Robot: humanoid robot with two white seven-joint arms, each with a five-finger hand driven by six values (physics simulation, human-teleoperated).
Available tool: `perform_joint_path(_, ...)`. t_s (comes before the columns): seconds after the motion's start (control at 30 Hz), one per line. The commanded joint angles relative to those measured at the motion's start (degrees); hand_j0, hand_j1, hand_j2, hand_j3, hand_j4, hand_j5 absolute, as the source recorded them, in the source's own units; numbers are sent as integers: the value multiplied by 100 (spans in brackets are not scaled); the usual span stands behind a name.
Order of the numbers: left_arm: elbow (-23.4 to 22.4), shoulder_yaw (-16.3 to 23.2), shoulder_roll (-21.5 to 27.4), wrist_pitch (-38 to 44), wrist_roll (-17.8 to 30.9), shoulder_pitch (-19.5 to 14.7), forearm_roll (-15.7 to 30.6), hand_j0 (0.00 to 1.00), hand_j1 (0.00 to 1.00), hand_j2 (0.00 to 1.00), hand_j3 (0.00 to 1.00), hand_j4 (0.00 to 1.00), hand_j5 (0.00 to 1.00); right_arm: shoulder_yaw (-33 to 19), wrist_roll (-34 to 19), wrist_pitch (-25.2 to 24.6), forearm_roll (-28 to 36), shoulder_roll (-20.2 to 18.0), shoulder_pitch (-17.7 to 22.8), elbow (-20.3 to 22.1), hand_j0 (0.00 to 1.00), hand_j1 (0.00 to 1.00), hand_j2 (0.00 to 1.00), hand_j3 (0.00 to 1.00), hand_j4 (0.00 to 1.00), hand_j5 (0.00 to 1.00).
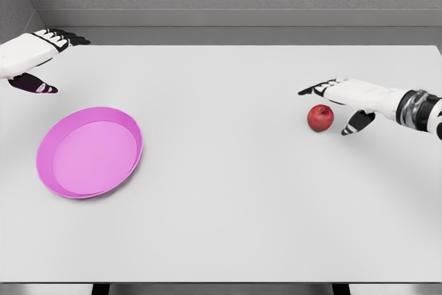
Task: Put the apple on the plate with both arms
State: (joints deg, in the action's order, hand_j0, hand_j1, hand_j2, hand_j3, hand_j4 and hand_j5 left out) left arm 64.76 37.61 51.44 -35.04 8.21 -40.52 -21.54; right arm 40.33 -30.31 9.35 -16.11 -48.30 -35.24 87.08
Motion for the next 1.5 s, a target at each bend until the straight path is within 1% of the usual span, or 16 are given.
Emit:
perform_joint_path(0.0, 2, -8, 6, 4, -3, 0, 36, 100, 100, 100, 100, 100, 100, 203, -45, -39, 11, 84, -9, -209, 100, 100, 100, 100, 100, 100)
perform_joint_path(0.13, 2, -8, 6, 4, -3, 0, 36, 100, 100, 100, 100, 100, 100, 256, -54, -39, 11, 154, -114, -412, 100, 100, 100, 100, 100, 100)
perform_joint_path(0.2, 2, -8, 6, 4, -3, 0, 36, 100, 100, 100, 100, 100, 100, 467, -54, -39, 11, 172, -290, -508, 100, 100, 100, 100, 100, 100)
perform_joint_path(0.27, 2, -8, 6, 4, -3, 0, 36, 100, 100, 100, 100, 100, 100, 572, -54, -39, 11, 277, -404, -622, 100, 100, 100, 100, 100, 100)
perform_joint_path(0.53, 2, -8, 6, 4, -3, 0, 36, 100, 100, 100, 100, 100, 100, 687, -54, -39, 11, 303, -404, -728, 100, 100, 100, 100, 100, 100)
perform_joint_path(0.63, 2, -8, 6, 4, -3, 0, 36, 100, 100, 100, 100, 100, 100, 695, -54, -30, 11, 295, -404, -737, 80, 80, 80, 80, 80, 80)
perform_joint_path(0.67, 2, -8, 6, 4, -3, 0, 27, 100, 100, 100, 100, 100, 100, 696, -54, -13, 11, 295, -404, -728, 69, 69, 69, 69, 69, 69)
perform_joint_path(0.73, 2, -8, 6, 4, -3, 0, 36, 100, 100, 100, 100, 100, 100, 695, -283, 14, 11, 295, -404, -719, 53, 53, 53, 53, 53, 53)
perform_joint_path(0.77, 2, -8, 6, 4, -3, 0, 36, 100, 100, 100, 100, 100, 100, 687, -283, 14, 11, 295, -404, -719, 50, 50, 50, 50, 50, 50)
perform_joint_path(0.83, 2, -8, 6, 4, -3, 0, 36, 100, 100, 100, 100, 100, 100, 696, -291, 23, 11, 295, -404, -719, 50, 50, 50, 50, 50, 50)
perform_joint_path(0.97, 2, -8, 6, 4, -3, 0, 27, 100, 100, 100, 100, 100, 100, 696, -309, 23, 11, 295, -404, -719, 45, 45, 45, 45, 45, 45)
perform_joint_path(1.2, -7, -8, 6, 4, -3, 0, 27, 100, 100, 100, 100, 100, 100, 687, -309, 23, 11, 295, -431, -684, 45, 45, 45, 45, 45, 45)
perform_joint_path(1.47, -16, -8, 15, 4, -3, -9, 27, 100, 100, 100, 100, 100, 100, 634, -309, -4, 2, 295, -633, -658, 45, 45, 45, 45, 45, 45)
